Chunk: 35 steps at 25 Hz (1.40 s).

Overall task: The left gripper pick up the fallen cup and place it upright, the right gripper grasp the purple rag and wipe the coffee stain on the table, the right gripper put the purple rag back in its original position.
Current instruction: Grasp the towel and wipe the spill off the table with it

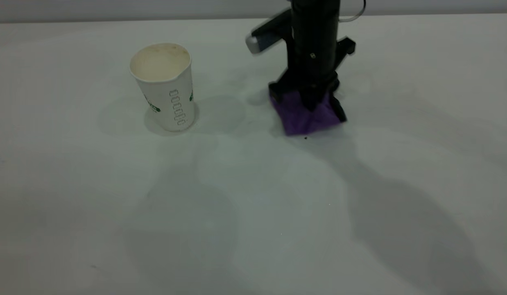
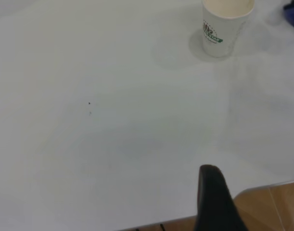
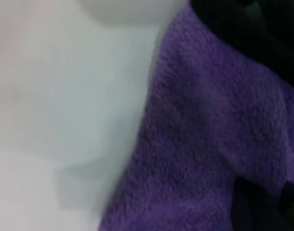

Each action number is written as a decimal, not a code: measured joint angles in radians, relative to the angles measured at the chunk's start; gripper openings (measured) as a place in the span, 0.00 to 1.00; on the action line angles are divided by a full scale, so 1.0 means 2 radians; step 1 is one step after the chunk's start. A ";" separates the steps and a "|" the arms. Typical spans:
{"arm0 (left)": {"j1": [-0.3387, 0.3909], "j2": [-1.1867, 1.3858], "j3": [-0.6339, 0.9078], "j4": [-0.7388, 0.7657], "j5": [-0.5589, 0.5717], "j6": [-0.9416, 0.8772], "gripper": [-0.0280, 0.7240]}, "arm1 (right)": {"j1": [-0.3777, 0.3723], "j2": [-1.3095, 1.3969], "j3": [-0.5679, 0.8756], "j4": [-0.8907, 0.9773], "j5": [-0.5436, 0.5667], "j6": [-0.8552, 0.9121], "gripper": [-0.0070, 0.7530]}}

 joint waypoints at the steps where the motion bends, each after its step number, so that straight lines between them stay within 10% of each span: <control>1: 0.000 0.000 0.000 0.000 0.000 0.000 0.66 | 0.001 0.000 -0.004 0.011 -0.009 0.000 0.07; 19: 0.000 0.000 0.000 0.000 0.000 0.000 0.66 | 0.050 0.011 -0.010 0.284 0.093 -0.214 0.08; 35: 0.000 0.000 0.000 0.000 0.000 0.000 0.66 | -0.043 0.011 -0.010 0.071 0.093 -0.080 0.08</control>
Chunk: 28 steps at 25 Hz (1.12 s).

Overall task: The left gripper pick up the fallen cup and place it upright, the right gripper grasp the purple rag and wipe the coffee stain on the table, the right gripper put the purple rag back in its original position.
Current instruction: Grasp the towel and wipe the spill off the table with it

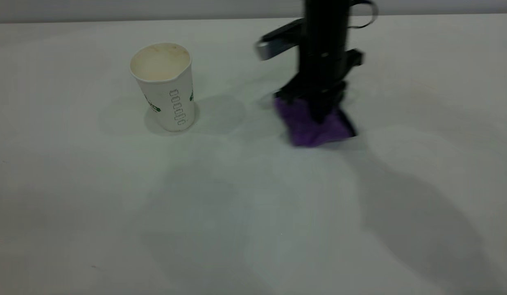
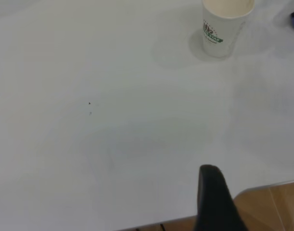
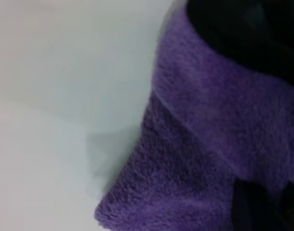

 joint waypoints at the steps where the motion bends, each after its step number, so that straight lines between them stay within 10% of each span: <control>1: 0.000 0.000 0.000 0.000 0.000 0.000 0.66 | -0.010 0.000 0.000 -0.006 0.010 0.004 0.08; 13: 0.000 0.000 0.000 0.000 0.000 0.000 0.66 | -0.147 0.000 0.000 0.028 0.066 0.007 0.11; 28: 0.000 0.000 0.000 0.000 0.000 0.000 0.66 | -0.150 -0.031 0.000 0.060 0.125 -0.032 0.53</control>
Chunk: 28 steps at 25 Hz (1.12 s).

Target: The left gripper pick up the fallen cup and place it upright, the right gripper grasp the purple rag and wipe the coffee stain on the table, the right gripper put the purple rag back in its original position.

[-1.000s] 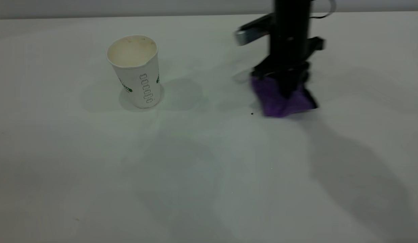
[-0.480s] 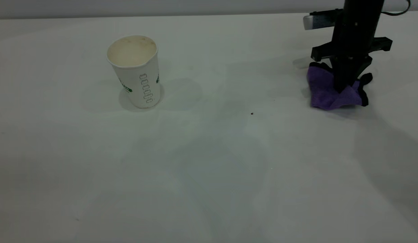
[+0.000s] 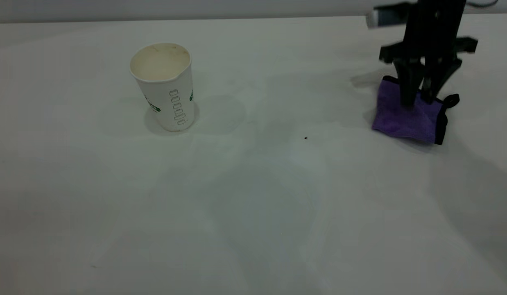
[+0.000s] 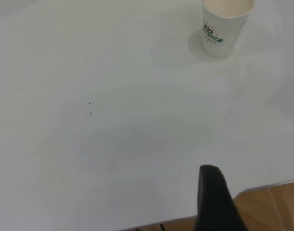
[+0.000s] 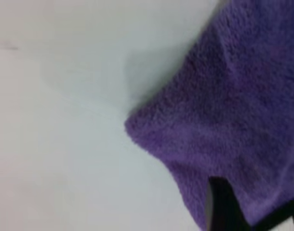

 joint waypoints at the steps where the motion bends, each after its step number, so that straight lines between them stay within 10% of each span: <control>1: 0.000 0.000 0.000 0.000 0.000 0.000 0.66 | 0.000 -0.010 0.000 0.005 0.000 -0.001 0.53; 12: 0.000 0.000 0.000 0.000 0.000 0.000 0.66 | 0.000 -0.204 0.056 0.063 0.005 -0.004 0.53; 28: 0.000 0.000 0.000 0.000 0.000 0.000 0.66 | 0.005 -0.635 0.471 0.033 0.015 0.028 0.53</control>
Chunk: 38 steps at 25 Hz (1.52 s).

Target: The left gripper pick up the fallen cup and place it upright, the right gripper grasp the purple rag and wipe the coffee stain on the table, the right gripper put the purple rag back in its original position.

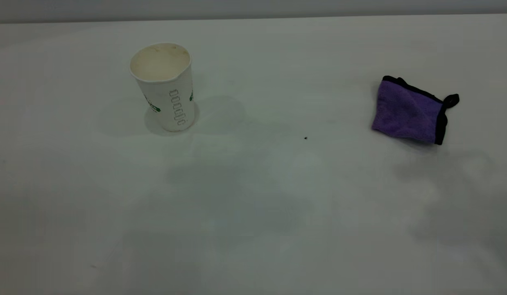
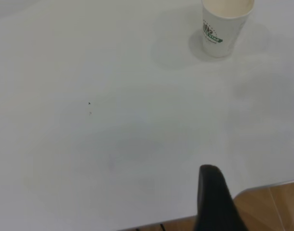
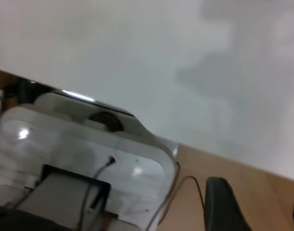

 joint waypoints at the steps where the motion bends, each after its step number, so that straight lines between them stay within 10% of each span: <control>1: 0.000 0.000 0.000 0.000 0.000 0.000 0.66 | 0.000 -0.024 0.016 -0.010 0.001 0.007 0.53; 15: 0.000 0.000 0.000 0.000 0.000 -0.001 0.66 | 0.000 -0.365 0.250 -0.045 0.010 0.056 0.53; 38: 0.000 0.000 0.000 0.000 0.000 -0.001 0.66 | -0.006 -0.551 0.282 -0.047 -0.049 0.065 0.53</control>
